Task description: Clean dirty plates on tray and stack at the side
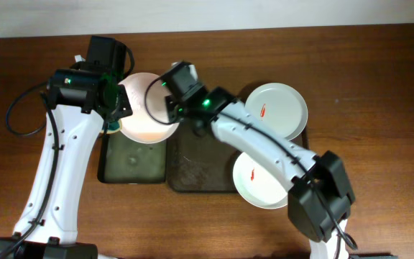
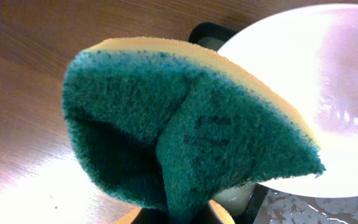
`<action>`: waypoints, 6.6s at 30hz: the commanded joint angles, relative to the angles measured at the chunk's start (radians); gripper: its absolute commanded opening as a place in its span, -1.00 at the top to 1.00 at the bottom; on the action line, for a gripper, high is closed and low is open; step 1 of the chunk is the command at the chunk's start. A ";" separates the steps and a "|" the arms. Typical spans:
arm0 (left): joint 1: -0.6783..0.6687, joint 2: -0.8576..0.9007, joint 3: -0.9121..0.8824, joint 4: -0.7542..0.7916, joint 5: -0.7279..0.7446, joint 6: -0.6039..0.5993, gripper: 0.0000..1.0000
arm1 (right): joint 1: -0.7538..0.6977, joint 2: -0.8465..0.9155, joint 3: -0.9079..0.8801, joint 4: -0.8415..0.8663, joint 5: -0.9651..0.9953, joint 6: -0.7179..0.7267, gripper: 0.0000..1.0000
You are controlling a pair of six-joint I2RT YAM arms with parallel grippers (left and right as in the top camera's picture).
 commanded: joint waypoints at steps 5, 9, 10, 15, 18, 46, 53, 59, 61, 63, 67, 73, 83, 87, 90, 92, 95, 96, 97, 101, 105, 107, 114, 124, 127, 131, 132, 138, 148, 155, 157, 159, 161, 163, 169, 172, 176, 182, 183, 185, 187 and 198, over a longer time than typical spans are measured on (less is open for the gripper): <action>0.003 -0.002 -0.004 0.014 0.000 -0.019 1.00 | 0.103 -0.027 0.019 0.195 0.435 -0.229 0.92; 0.003 -0.002 -0.004 0.014 0.000 -0.019 0.99 | 0.105 -0.027 0.019 0.307 0.506 -0.395 0.92; 0.003 -0.002 -0.004 0.014 0.000 -0.019 0.99 | 0.105 -0.027 0.019 0.335 0.522 -0.437 0.92; 0.003 -0.002 -0.004 0.014 0.000 -0.019 1.00 | 0.106 -0.027 0.019 0.464 0.537 -0.615 0.92; 0.003 -0.002 -0.004 0.014 0.000 -0.019 1.00 | 0.106 -0.027 0.019 0.518 0.536 -0.674 0.92; 0.002 -0.002 -0.004 0.018 0.003 -0.019 1.00 | 0.056 -0.027 0.017 0.356 0.255 -0.358 0.92; 0.002 -0.002 -0.004 0.017 0.004 -0.019 1.00 | -0.102 -0.030 0.017 0.186 -0.212 -0.093 0.92; 0.002 -0.002 -0.004 0.021 0.004 -0.019 1.00 | -0.321 -0.101 0.020 -0.024 -0.583 -0.134 0.92; 0.002 -0.002 -0.004 0.021 0.004 -0.019 1.00 | -0.457 -0.151 0.020 -0.143 -0.652 -0.185 0.92; 0.002 -0.002 -0.004 0.021 0.004 -0.019 1.00 | -0.568 -0.182 0.020 -0.232 -0.651 -0.211 0.92; 0.002 -0.002 -0.004 0.021 0.004 -0.019 1.00 | -0.837 -0.211 0.020 -0.394 -0.651 -0.222 0.92; 0.002 -0.002 -0.004 0.032 0.004 -0.019 1.00 | -1.238 -0.181 0.010 -0.547 -0.594 -0.229 0.92; 0.002 0.000 -0.011 0.151 0.004 -0.019 1.00 | -1.452 -0.157 -0.158 -0.580 -0.443 -0.229 0.91; 0.001 0.003 -0.011 0.184 0.031 -0.014 1.00 | -1.439 -0.157 -0.332 -0.459 -0.437 -0.229 0.90; 0.000 0.007 -0.011 0.184 0.038 -0.011 1.00 | -1.439 -0.157 -0.441 -0.364 -0.425 -0.225 0.90; 0.000 0.008 -0.011 0.184 0.039 0.013 1.00 | -1.440 -0.157 -0.499 -0.303 -0.424 -0.225 0.90; 0.000 0.008 -0.011 0.183 0.047 0.023 1.00 | -1.440 -0.157 -0.521 -0.274 -0.425 -0.225 0.88; 0.000 0.008 -0.011 0.183 0.053 0.023 1.00 | -1.439 -0.157 -0.521 -0.272 -0.425 -0.225 0.79; 0.000 0.008 -0.011 0.184 0.057 0.023 1.00 | -1.439 -0.157 -0.521 -0.270 -0.425 -0.225 0.67; 0.000 0.010 -0.011 0.184 0.057 0.022 1.00 | -1.439 -0.158 -0.485 -0.314 -0.591 -0.356 -0.49; 0.000 0.028 -0.011 0.192 0.057 0.026 1.00 | -1.420 -0.160 -0.337 -0.502 -0.635 -0.419 -0.49; 0.000 0.042 -0.011 0.192 0.059 0.027 1.00 | -1.398 -0.165 -0.275 -0.605 -0.635 -0.446 -0.49; 0.000 0.073 -0.011 0.199 0.101 0.052 1.00 | -1.281 -0.189 -0.268 -0.783 -0.728 -0.518 -0.97; 0.000 0.073 -0.011 0.195 0.172 0.105 1.00 | -1.088 -0.191 -0.415 -0.874 -0.684 -0.587 0.70; 0.000 0.073 -0.011 0.189 0.172 0.105 1.00 | -1.048 -0.207 -0.497 -0.870 -0.639 -0.591 0.60; 0.000 0.073 -0.011 0.187 0.172 0.105 1.00 | -1.027 -0.287 -0.569 -0.838 -0.605 -0.545 0.12; 0.000 0.073 -0.011 0.188 0.172 0.105 1.00 | -1.027 -0.315 -0.574 -0.827 -0.553 -0.496 0.09; 0.000 0.073 -0.011 0.187 0.172 0.105 1.00 | -0.980 -0.480 -0.603 -0.785 -0.332 -0.283 0.12; 0.000 0.073 -0.011 0.169 0.172 0.105 1.00 | -0.787 -0.511 -0.788 -0.565 -0.332 -0.142 0.24; 0.000 0.073 -0.011 0.164 0.172 0.105 1.00 | -0.712 -0.510 -0.837 -0.480 -0.269 -0.053 0.26; 0.000 0.073 -0.011 0.163 0.172 0.105 1.00 | -0.712 -0.509 -0.875 -0.431 -0.269 -0.040 0.27; 0.000 0.073 -0.011 0.160 0.172 0.105 1.00 | -0.712 -0.509 -0.918 -0.377 -0.275 -0.040 0.30; 0.000 0.073 -0.011 0.161 0.172 0.105 1.00 | -0.712 -0.507 -0.937 -0.340 -0.277 -0.040 0.50; 0.000 0.073 -0.011 0.161 0.172 0.105 1.00 | -0.712 -0.508 -0.940 -0.318 -0.277 -0.040 0.68; 0.000 0.073 -0.011 0.161 0.172 0.105 1.00 | -0.711 -0.508 -0.939 -0.262 -0.480 -0.041 0.92; 0.000 0.073 -0.011 0.161 0.172 0.105 1.00 | -0.698 -0.508 -0.939 -0.194 -0.576 -0.040 0.92; 0.000 0.073 -0.011 0.161 0.172 0.105 1.00 | -0.631 -0.505 -0.939 -0.085 -0.584 0.036 0.92; 0.000 0.073 -0.011 0.161 0.172 0.105 1.00 | -0.470 -0.484 -0.939 0.040 -0.477 0.171 0.92; 0.000 0.073 -0.011 0.161 0.172 0.105 1.00 | -0.437 -0.479 -0.939 0.072 -0.438 0.196 0.92; 0.000 0.073 -0.011 0.161 0.172 0.105 1.00 | -0.387 -0.470 -0.939 0.137 -0.361 0.248 0.92; 0.000 0.073 -0.011 0.162 0.172 0.105 1.00 | -0.364 -0.470 -0.939 0.174 -0.315 0.275 0.92; 0.000 0.073 -0.011 0.170 0.172 0.105 1.00 | -0.377 -0.471 -0.914 0.269 -0.299 0.101 -0.19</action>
